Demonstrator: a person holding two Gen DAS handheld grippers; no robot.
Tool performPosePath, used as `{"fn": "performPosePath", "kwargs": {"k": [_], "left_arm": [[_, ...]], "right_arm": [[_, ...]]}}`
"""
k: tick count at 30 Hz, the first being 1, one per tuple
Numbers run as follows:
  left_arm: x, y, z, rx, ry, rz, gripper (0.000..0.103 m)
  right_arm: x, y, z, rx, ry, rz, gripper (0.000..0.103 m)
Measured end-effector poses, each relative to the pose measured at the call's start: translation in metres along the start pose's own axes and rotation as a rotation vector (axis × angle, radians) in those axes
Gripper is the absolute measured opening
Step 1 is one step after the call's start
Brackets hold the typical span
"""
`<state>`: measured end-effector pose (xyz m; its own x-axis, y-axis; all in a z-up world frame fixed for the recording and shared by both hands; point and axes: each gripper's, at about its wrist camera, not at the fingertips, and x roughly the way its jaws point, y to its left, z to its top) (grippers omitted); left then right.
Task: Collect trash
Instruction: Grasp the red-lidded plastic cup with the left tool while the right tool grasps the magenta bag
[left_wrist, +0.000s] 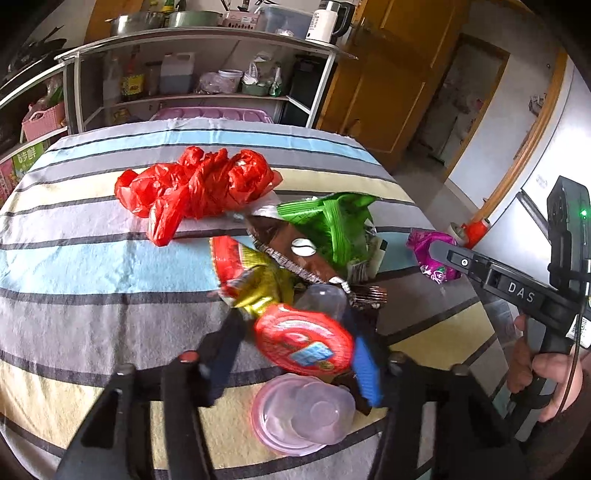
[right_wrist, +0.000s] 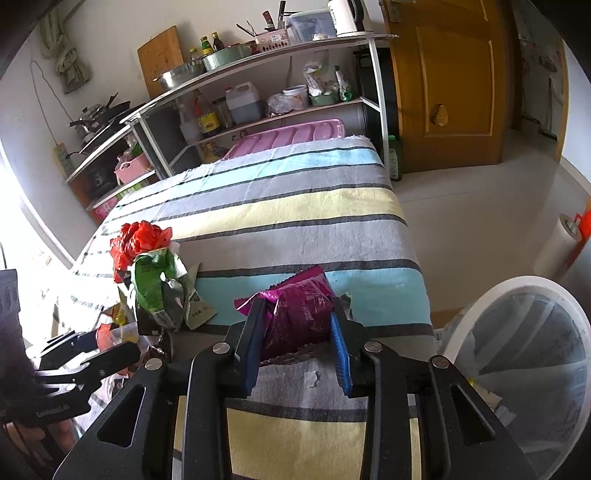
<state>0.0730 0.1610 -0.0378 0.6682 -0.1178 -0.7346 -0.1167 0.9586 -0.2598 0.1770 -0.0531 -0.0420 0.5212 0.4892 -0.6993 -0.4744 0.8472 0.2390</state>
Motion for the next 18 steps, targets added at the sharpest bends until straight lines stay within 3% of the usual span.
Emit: {"fn": "performPosePath", "kwargs": {"k": [4,18], "left_arm": [[-0.001,0.0,0.0,-0.004,0.0,-0.002,0.045],[-0.037,-0.012,0.002,0.025,-0.072,-0.003,0.045]], "right_arm": [[-0.004,0.0,-0.001,0.002,-0.011,0.007,0.033],[-0.034,-0.001,-0.007,0.027,-0.062,0.042,0.032]]}}
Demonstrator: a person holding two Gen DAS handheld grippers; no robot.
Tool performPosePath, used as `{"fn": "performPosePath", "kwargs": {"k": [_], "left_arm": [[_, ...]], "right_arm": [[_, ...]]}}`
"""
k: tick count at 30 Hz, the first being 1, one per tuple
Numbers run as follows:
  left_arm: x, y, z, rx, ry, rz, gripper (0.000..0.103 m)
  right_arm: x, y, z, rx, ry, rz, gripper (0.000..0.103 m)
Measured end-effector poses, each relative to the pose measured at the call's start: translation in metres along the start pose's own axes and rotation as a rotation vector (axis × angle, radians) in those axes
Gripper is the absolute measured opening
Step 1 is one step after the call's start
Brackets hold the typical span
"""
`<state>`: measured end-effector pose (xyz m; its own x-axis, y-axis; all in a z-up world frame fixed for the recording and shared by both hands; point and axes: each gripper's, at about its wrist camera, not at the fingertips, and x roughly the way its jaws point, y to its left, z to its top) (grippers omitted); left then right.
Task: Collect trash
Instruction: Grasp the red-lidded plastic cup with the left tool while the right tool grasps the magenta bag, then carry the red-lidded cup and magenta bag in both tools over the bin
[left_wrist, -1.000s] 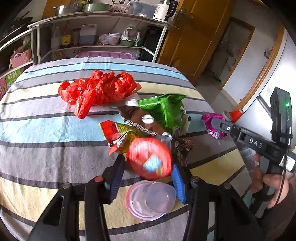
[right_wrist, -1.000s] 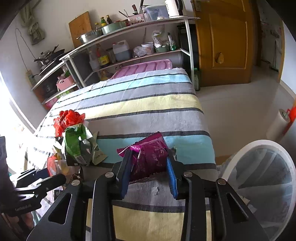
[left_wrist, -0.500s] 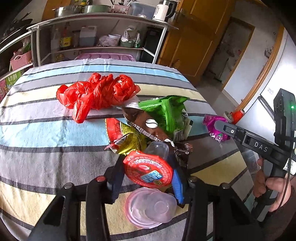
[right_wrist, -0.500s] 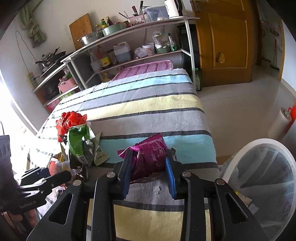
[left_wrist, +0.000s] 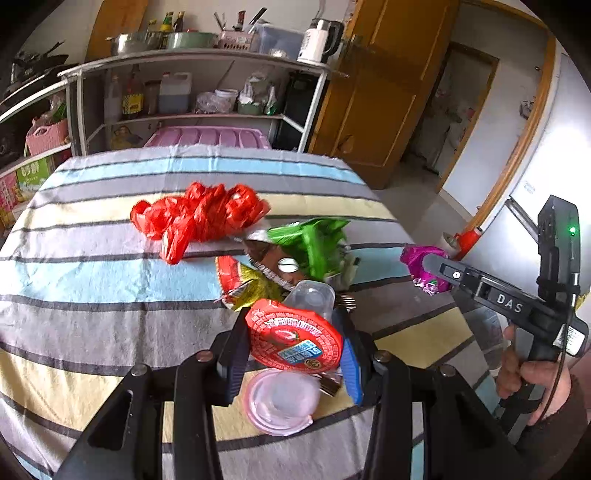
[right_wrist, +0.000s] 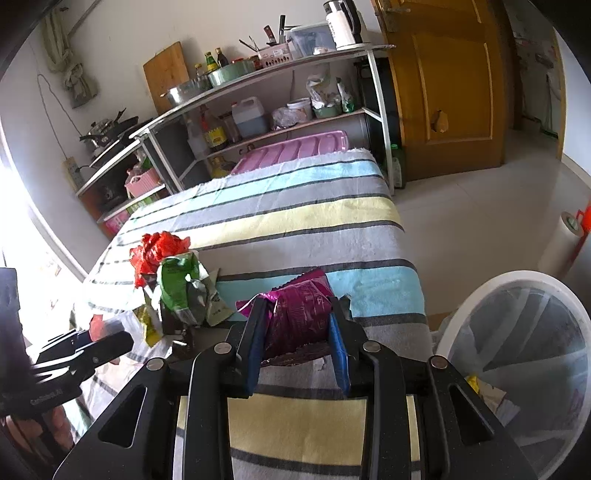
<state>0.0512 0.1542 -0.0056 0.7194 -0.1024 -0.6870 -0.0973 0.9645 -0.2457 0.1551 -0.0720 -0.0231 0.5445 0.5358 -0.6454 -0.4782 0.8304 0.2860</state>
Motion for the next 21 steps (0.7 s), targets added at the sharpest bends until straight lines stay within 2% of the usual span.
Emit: {"fn": "performPosePath", "kwargs": {"k": [11,21], "left_arm": [[-0.024,-0.032,0.013,0.067,-0.067,-0.014,0.045],[-0.013,-0.093,0.022,0.184,-0.063,-0.074,0.045]], "right_arm": [[-0.046,-0.002,-0.002,0.015,-0.084,0.012,0.032],[-0.092,-0.031,-0.007,0.044,-0.158,-0.061,0.032]]}}
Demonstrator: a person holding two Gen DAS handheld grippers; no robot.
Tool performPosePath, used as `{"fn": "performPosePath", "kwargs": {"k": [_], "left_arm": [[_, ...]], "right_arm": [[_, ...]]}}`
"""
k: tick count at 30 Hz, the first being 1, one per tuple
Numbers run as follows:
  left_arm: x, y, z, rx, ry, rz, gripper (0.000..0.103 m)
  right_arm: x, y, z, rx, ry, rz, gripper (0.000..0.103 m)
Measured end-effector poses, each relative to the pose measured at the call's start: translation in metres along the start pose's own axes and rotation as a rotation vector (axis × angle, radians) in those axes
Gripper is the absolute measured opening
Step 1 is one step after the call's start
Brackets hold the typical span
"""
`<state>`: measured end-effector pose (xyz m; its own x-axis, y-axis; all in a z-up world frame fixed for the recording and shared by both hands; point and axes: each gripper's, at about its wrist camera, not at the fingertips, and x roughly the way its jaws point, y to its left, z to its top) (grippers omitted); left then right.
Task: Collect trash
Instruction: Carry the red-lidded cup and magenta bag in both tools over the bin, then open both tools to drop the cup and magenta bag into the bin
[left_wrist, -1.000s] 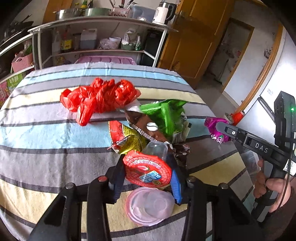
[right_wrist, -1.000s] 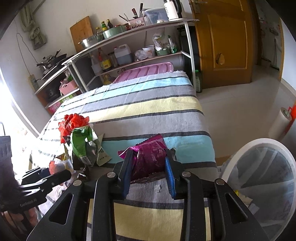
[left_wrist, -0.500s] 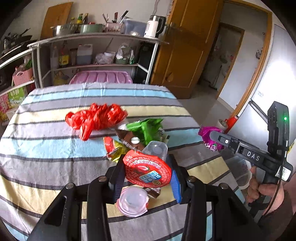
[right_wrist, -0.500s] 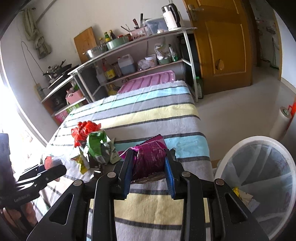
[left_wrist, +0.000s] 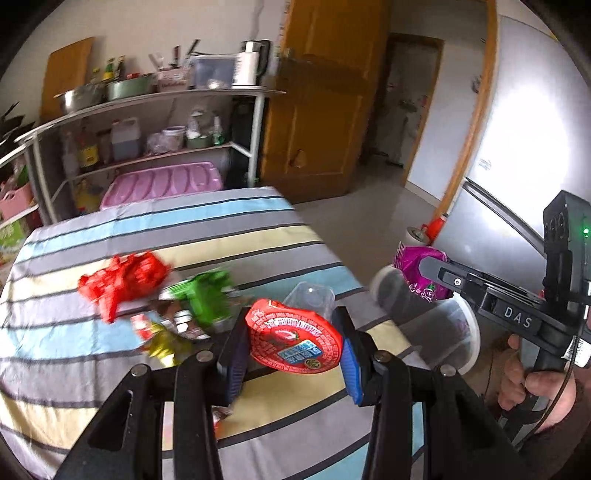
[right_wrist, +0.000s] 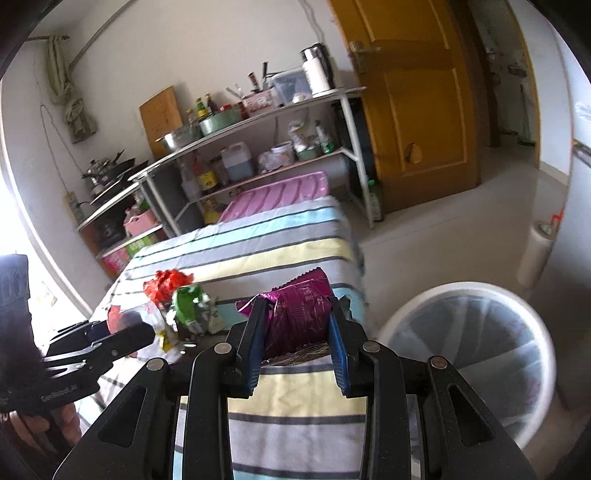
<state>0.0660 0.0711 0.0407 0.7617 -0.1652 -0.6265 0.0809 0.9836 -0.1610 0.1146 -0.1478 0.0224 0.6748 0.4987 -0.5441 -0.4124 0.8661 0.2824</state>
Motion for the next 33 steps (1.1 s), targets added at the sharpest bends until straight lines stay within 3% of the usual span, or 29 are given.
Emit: {"fn": "performPosePath", "kwargs": {"k": [8,17,24,33], "left_arm": [[0.024,-0.063,0.013,0.095,0.001,-0.067,0.045],[0.072,-0.133,0.015,0.182,0.093,-0.179,0.045],[0.108,-0.17,0.0,0.245,0.187,-0.178,0.045],[0.118,-0.185,-0.006,0.276,0.201,-0.162,0.046]], "right_arm": [[-0.034,-0.049,-0.005,0.047,-0.026,-0.113,0.032],[-0.047,-0.114,-0.022,0.116,0.01,-0.259,0.032],[-0.031,-0.151,-0.043,0.155,0.094,-0.317,0.032],[-0.008,-0.174,-0.059,0.148,0.186,-0.368,0.033]]}}
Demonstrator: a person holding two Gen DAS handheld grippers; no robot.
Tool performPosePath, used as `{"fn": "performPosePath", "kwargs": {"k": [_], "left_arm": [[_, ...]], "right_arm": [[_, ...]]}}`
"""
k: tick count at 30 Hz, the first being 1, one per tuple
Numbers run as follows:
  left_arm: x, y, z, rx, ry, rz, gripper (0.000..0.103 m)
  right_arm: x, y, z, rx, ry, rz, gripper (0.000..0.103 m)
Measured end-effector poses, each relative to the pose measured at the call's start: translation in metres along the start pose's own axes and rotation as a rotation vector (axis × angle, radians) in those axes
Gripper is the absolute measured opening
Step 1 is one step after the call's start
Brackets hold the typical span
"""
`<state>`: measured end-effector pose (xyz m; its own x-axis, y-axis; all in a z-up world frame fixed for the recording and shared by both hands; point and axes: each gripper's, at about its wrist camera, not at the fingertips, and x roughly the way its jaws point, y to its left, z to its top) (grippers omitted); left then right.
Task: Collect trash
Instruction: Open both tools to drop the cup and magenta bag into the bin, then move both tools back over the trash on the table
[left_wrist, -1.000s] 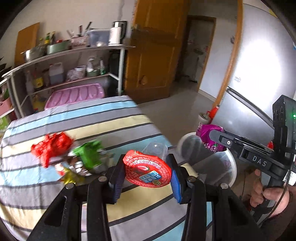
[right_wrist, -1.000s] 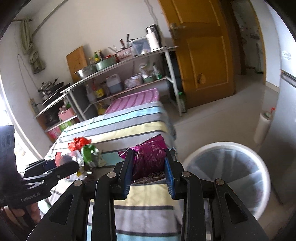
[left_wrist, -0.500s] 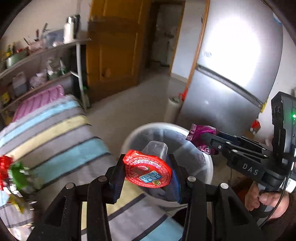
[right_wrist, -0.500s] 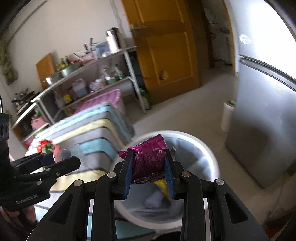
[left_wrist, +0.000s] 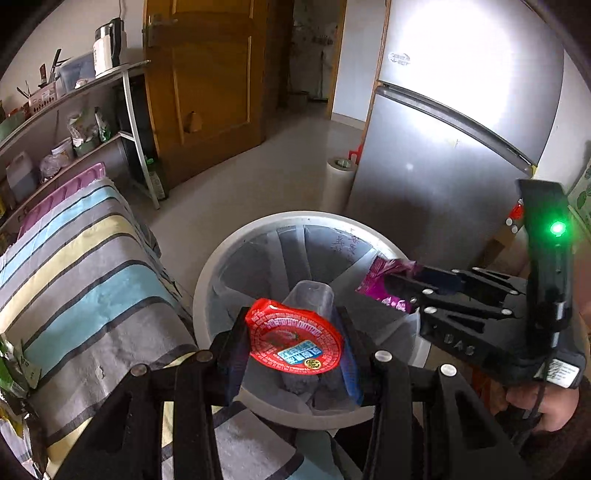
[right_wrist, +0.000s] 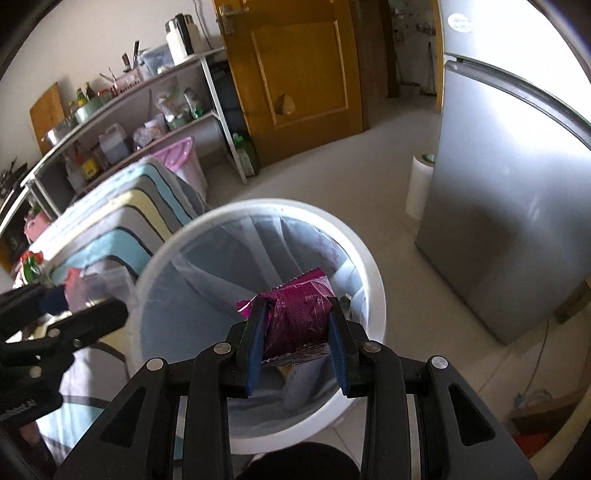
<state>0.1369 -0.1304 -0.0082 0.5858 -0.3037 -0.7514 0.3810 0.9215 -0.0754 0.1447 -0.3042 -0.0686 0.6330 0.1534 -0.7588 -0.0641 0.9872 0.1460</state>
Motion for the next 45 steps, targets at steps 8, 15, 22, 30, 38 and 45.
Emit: {"fn": "performPosePath", "kwargs": {"k": [8,15,22,30,38,45], "left_arm": [[-0.001,0.005,0.001,-0.025,-0.005,-0.006,0.064],[-0.012,0.012,0.0,-0.047,-0.026,0.0,0.071],[-0.039,0.03,-0.006,-0.08,-0.073,0.02,0.073],[-0.072,0.056,-0.021,-0.13,-0.116,0.055,0.073],[-0.108,0.098,-0.054,-0.204,-0.156,0.132,0.073],[-0.145,0.139,-0.091,-0.284,-0.2,0.222,0.074]], "right_arm": [[0.001,0.001,-0.002,-0.002,-0.004,-0.023,0.05],[-0.01,0.005,0.0,0.004,-0.032,-0.019,0.052],[-0.03,0.02,0.002,0.007,-0.092,0.003,0.052],[-0.054,0.053,0.004,-0.028,-0.154,0.051,0.052],[-0.064,0.101,0.005,-0.075,-0.186,0.146,0.052],[-0.059,0.146,0.002,-0.138,-0.18,0.224,0.052]]}}
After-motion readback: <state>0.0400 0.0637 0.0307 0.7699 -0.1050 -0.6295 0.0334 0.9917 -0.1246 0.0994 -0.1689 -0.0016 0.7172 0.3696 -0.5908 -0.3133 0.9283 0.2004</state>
